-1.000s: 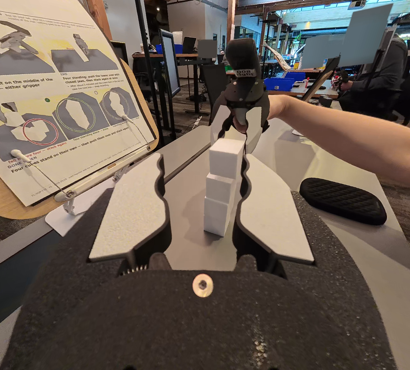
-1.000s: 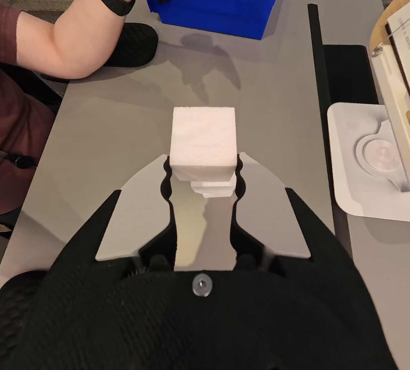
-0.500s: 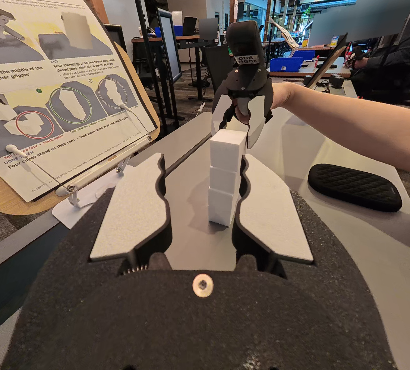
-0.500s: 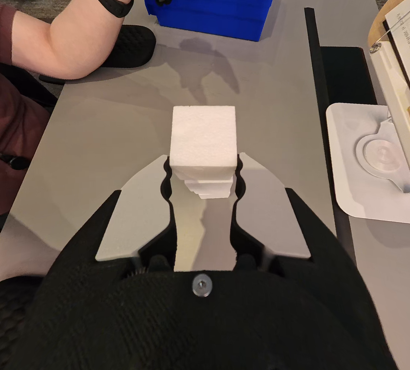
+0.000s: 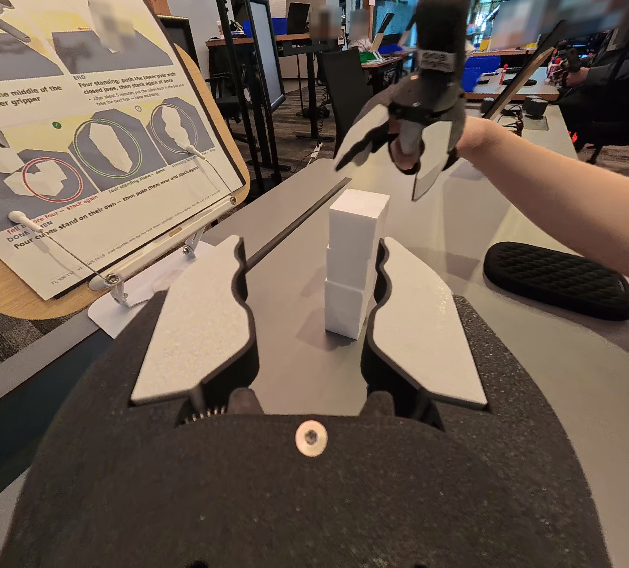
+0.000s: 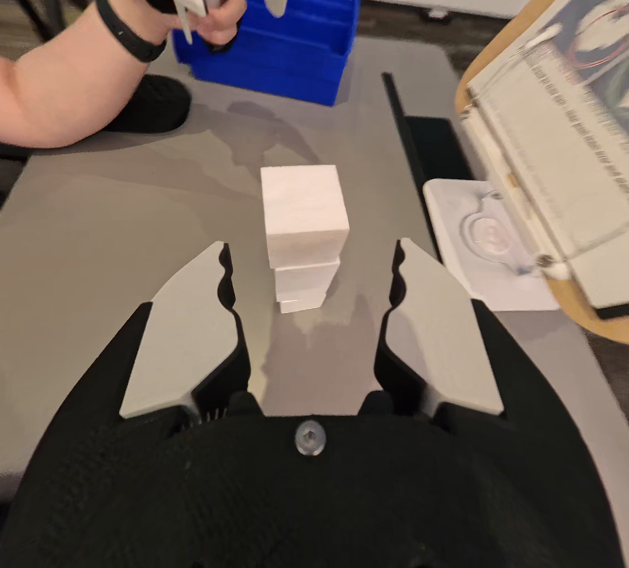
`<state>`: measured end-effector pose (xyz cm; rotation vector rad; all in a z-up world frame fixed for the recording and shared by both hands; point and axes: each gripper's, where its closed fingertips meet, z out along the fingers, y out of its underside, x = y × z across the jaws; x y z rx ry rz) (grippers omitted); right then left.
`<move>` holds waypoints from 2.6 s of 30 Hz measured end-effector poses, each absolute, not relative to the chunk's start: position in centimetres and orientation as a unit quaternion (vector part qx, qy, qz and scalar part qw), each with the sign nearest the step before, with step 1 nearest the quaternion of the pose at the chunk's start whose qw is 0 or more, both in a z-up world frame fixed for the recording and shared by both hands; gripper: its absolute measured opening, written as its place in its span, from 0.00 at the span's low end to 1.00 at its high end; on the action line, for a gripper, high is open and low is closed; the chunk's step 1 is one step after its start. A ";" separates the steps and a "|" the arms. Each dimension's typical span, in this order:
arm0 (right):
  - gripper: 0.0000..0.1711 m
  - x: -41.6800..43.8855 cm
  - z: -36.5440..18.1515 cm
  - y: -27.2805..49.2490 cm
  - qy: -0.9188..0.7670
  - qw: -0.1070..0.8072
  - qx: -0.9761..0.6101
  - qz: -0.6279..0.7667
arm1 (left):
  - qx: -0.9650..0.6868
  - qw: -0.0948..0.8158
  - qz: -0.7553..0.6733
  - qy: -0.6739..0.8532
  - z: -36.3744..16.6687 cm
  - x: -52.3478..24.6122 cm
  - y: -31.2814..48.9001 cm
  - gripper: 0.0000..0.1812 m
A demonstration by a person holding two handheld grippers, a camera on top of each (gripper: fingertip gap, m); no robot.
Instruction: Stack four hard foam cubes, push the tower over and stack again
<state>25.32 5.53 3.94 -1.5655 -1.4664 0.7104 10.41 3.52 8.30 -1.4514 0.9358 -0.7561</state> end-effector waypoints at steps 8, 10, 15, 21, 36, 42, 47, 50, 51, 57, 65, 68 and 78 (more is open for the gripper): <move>0.56 37.0 3.0 10.5 -0.358 0.606 -0.705 0.094 | -0.658 0.567 -0.297 0.396 6.3 11.2 4.9 0.40; 0.49 41.7 1.5 11.8 -0.273 0.622 -0.734 -0.015 | -0.672 0.554 -0.282 0.403 5.1 11.7 5.4 0.40; 0.38 49.0 -2.9 12.4 -0.142 0.592 -0.780 -0.146 | -0.708 0.527 -0.221 0.415 2.0 12.7 6.9 0.31; 0.34 50.8 -3.3 12.1 -0.092 0.601 -0.778 -0.160 | -0.733 0.493 -0.183 0.432 -2.0 14.6 7.7 0.26; 0.34 51.4 -6.4 13.0 -0.062 0.584 -0.808 -0.055 | -0.839 0.406 -0.072 0.356 -11.0 13.7 10.0 0.00; 0.34 51.7 -7.0 13.2 -0.026 0.589 -0.807 0.030 | -0.811 0.424 0.031 0.403 -8.9 17.6 10.1 0.00; 0.35 53.6 -6.5 12.9 0.013 0.599 -0.798 0.063 | -0.775 0.440 0.078 0.448 -6.4 22.5 9.7 0.00; 0.35 55.2 -5.6 12.3 0.035 0.611 -0.787 0.075 | -0.767 0.450 0.106 0.446 -5.0 24.0 9.9 0.00; 0.35 55.8 -5.3 12.0 0.041 0.616 -0.783 0.074 | -0.763 0.455 0.105 0.446 -4.6 24.5 9.8 0.00; 0.35 59.3 -3.5 10.0 0.026 0.636 -0.768 0.076 | -0.761 0.495 0.061 0.415 -3.0 24.2 10.1 0.12; 0.36 57.6 -2.9 7.7 -0.055 0.628 -0.724 0.279 | -0.725 0.452 -0.280 0.437 -4.9 26.3 8.0 0.40; 0.42 57.8 -2.8 6.7 -0.082 0.626 -0.727 0.268 | -0.709 0.453 -0.298 0.451 -6.9 26.6 8.2 0.43; 0.50 56.1 -6.7 3.8 -0.191 0.524 -0.805 0.202 | -0.810 0.357 -0.257 0.389 -10.9 28.8 6.7 0.56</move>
